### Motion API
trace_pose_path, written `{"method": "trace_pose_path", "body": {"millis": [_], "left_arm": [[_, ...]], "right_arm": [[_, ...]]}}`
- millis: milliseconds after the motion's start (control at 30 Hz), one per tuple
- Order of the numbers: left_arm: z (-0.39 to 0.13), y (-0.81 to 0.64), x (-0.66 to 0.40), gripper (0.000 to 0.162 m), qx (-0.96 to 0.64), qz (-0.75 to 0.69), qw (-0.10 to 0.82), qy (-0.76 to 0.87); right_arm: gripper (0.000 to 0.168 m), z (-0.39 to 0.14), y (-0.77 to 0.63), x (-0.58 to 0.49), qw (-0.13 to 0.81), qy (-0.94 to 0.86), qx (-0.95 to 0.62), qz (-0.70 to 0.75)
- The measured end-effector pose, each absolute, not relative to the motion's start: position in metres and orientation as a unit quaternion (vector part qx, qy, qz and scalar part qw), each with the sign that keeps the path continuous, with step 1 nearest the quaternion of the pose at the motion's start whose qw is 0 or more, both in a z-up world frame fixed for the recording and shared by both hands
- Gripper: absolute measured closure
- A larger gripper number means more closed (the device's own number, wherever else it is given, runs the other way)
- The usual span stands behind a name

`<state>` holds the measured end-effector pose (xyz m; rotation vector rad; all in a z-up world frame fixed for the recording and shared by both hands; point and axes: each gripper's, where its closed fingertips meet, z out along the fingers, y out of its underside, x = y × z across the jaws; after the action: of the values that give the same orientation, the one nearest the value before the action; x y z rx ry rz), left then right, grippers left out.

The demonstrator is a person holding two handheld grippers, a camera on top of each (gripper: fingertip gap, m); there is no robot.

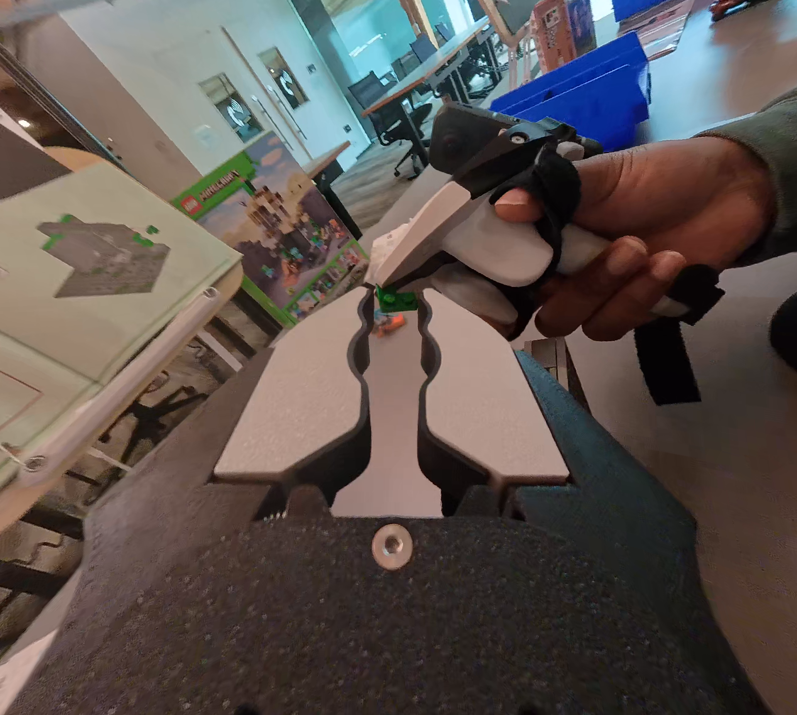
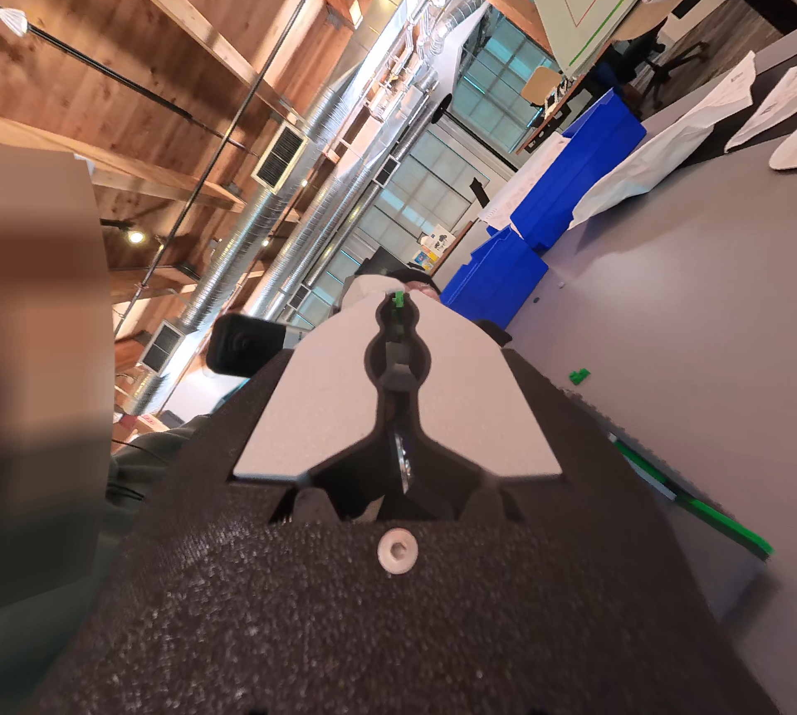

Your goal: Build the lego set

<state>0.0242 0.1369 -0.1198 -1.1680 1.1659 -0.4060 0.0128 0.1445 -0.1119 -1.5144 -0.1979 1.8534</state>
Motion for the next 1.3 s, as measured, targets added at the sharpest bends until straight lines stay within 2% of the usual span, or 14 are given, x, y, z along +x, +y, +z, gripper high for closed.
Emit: {"method": "trace_pose_path", "body": {"millis": [200,533,733,1300], "left_arm": [[-0.118,0.133,0.022,0.146,-0.507,-0.165,0.662,0.527],[-0.129,0.117,0.02,0.147,-0.503,-0.212,0.585,0.6],[-0.137,0.115,0.02,0.147,-0.5,-0.207,0.556,0.631],[-0.143,0.12,0.014,0.148,-0.505,-0.207,0.573,0.611]], "right_arm": [[0.164,-0.11,0.141,0.011,0.358,-0.089,-0.586,0.721],[0.158,-0.124,0.127,0.01,0.333,-0.218,-0.639,0.659],[0.163,-0.131,0.122,0.009,0.313,-0.269,-0.659,0.628],[0.164,-0.137,0.128,0.005,0.268,-0.189,-0.643,0.692]]}}
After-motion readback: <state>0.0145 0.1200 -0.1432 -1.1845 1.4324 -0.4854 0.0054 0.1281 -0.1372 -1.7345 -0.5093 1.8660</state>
